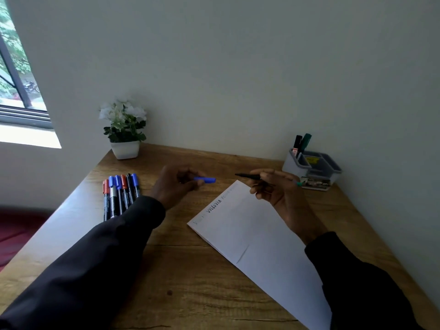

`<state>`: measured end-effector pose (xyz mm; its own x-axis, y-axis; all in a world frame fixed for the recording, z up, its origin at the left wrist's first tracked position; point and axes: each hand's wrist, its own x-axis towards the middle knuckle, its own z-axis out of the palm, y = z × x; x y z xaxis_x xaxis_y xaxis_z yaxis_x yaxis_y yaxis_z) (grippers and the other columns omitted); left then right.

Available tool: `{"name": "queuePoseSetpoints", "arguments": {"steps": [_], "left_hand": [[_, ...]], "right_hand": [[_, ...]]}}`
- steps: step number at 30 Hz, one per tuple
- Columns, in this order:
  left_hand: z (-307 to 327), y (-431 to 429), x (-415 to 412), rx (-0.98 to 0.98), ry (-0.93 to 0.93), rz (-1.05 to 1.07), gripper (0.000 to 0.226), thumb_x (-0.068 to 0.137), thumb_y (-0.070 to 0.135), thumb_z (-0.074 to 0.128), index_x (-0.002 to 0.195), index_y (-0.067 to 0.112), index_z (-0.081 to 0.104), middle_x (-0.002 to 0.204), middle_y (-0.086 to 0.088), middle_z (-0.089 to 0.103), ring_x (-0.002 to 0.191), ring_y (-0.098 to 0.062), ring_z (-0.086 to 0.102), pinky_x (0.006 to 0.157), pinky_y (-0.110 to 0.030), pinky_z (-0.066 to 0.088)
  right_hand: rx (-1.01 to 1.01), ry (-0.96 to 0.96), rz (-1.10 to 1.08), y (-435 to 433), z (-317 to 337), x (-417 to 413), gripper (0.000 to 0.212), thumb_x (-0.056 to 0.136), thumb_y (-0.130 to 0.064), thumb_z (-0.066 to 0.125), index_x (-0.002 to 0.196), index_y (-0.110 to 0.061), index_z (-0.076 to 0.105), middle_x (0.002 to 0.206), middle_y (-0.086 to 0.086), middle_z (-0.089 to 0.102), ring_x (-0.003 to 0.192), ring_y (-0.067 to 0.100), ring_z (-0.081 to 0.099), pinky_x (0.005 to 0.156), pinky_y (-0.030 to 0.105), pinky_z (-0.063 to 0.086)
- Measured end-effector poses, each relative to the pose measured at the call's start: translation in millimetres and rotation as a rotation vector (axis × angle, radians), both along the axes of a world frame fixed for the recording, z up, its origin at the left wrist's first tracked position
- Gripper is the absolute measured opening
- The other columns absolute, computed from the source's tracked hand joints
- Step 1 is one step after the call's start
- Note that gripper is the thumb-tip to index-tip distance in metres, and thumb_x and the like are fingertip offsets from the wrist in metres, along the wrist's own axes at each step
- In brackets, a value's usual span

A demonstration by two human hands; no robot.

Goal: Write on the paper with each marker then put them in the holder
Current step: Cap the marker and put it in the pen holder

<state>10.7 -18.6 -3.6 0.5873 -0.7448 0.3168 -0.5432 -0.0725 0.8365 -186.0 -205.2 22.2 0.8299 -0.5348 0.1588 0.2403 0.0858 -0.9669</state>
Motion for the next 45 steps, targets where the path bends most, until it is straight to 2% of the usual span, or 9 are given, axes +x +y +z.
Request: {"name": "queuePoseSetpoints", "arguments": {"steps": [4, 10, 24, 27, 31, 34, 36, 39, 45], "left_hand": [[11.3, 15.2, -16.8, -0.067, 0.051, -0.019, 0.019, 0.083, 0.013, 0.069, 0.097, 0.026, 0.068, 0.089, 0.002, 0.072, 0.081, -0.006, 0.07, 0.073, -0.019, 0.057], [26.3, 29.3, -36.3, -0.093, 0.055, -0.056, 0.019, 0.084, 0.013, 0.069, 0.101, 0.02, 0.07, 0.09, 0.0, 0.073, 0.083, -0.009, 0.07, 0.075, -0.021, 0.057], [49.1, 48.0, -61.7, -0.04, 0.0, -0.103, 0.022, 0.085, 0.009, 0.067, 0.096, 0.028, 0.069, 0.09, 0.009, 0.072, 0.087, -0.005, 0.069, 0.07, -0.015, 0.053], [53.1, 46.4, -68.4, -0.051, 0.073, -0.142, 0.019, 0.084, 0.011, 0.068, 0.097, 0.025, 0.071, 0.09, 0.011, 0.074, 0.087, -0.006, 0.07, 0.07, -0.014, 0.053], [56.7, 43.7, -73.8, -0.067, 0.184, -0.135, 0.016, 0.082, 0.019, 0.07, 0.098, 0.019, 0.074, 0.093, 0.005, 0.075, 0.089, -0.009, 0.07, 0.072, -0.016, 0.055], [56.9, 42.7, -73.3, -0.074, 0.211, -0.1, 0.013, 0.082, 0.013, 0.071, 0.094, 0.017, 0.075, 0.091, 0.003, 0.076, 0.089, -0.01, 0.07, 0.071, -0.014, 0.055], [56.4, 41.4, -73.9, -0.085, 0.2, -0.072, 0.013, 0.082, 0.011, 0.071, 0.092, 0.018, 0.075, 0.09, 0.002, 0.076, 0.088, -0.011, 0.07, 0.072, -0.016, 0.056], [55.9, 35.9, -76.1, -0.119, 0.161, -0.005, 0.013, 0.08, 0.009, 0.072, 0.088, 0.02, 0.075, 0.084, 0.003, 0.075, 0.083, -0.008, 0.07, 0.068, -0.015, 0.055], [60.5, 25.0, -72.7, -0.052, -0.129, 0.015, 0.016, 0.081, 0.012, 0.072, 0.091, 0.024, 0.072, 0.088, 0.012, 0.071, 0.082, 0.002, 0.067, 0.068, -0.012, 0.053]], "right_hand": [[-0.097, 0.009, 0.058, 19.7, 6.3, -19.2, 0.029, 0.091, -0.015, 0.061, 0.112, 0.002, 0.071, 0.105, 0.027, 0.074, 0.083, 0.034, 0.074, 0.069, 0.03, 0.061], [-0.171, -0.008, 0.009, 44.9, 14.3, -28.6, 0.026, 0.086, -0.018, 0.066, 0.102, 0.002, 0.068, 0.098, 0.021, 0.077, 0.082, 0.035, 0.077, 0.062, 0.029, 0.062], [-0.076, -0.045, 0.096, 57.2, 16.6, -43.5, 0.031, 0.088, -0.015, 0.063, 0.113, 0.004, 0.069, 0.107, 0.026, 0.075, 0.093, 0.04, 0.075, 0.074, 0.032, 0.063], [-0.055, -0.036, 0.129, 56.6, 17.4, -43.4, 0.035, 0.089, -0.015, 0.061, 0.117, 0.005, 0.067, 0.109, 0.026, 0.074, 0.095, 0.041, 0.074, 0.075, 0.034, 0.063], [-0.297, 0.016, -0.06, 58.3, 16.9, -40.7, 0.023, 0.091, -0.012, 0.067, 0.11, 0.001, 0.07, 0.096, 0.013, 0.079, 0.084, 0.033, 0.077, 0.066, 0.031, 0.063], [-0.526, 0.04, -0.209, 58.1, 15.6, -38.3, 0.014, 0.089, -0.01, 0.073, 0.102, -0.006, 0.076, 0.085, 0.004, 0.08, 0.072, 0.021, 0.076, 0.06, 0.024, 0.058], [-0.611, 0.024, -0.241, 59.3, 14.4, -35.1, 0.011, 0.088, -0.009, 0.075, 0.098, -0.007, 0.077, 0.081, 0.0, 0.079, 0.067, 0.015, 0.074, 0.06, 0.018, 0.055], [-0.562, 0.025, -0.272, 62.5, 8.5, -27.6, 0.007, 0.087, -0.008, 0.076, 0.091, -0.013, 0.077, 0.074, -0.005, 0.077, 0.062, 0.009, 0.071, 0.06, 0.015, 0.054], [-0.47, 0.045, -0.249, 65.8, -6.8, -23.5, 0.007, 0.088, -0.002, 0.074, 0.09, -0.008, 0.075, 0.081, 0.006, 0.078, 0.066, 0.013, 0.074, 0.059, 0.017, 0.054]]}}
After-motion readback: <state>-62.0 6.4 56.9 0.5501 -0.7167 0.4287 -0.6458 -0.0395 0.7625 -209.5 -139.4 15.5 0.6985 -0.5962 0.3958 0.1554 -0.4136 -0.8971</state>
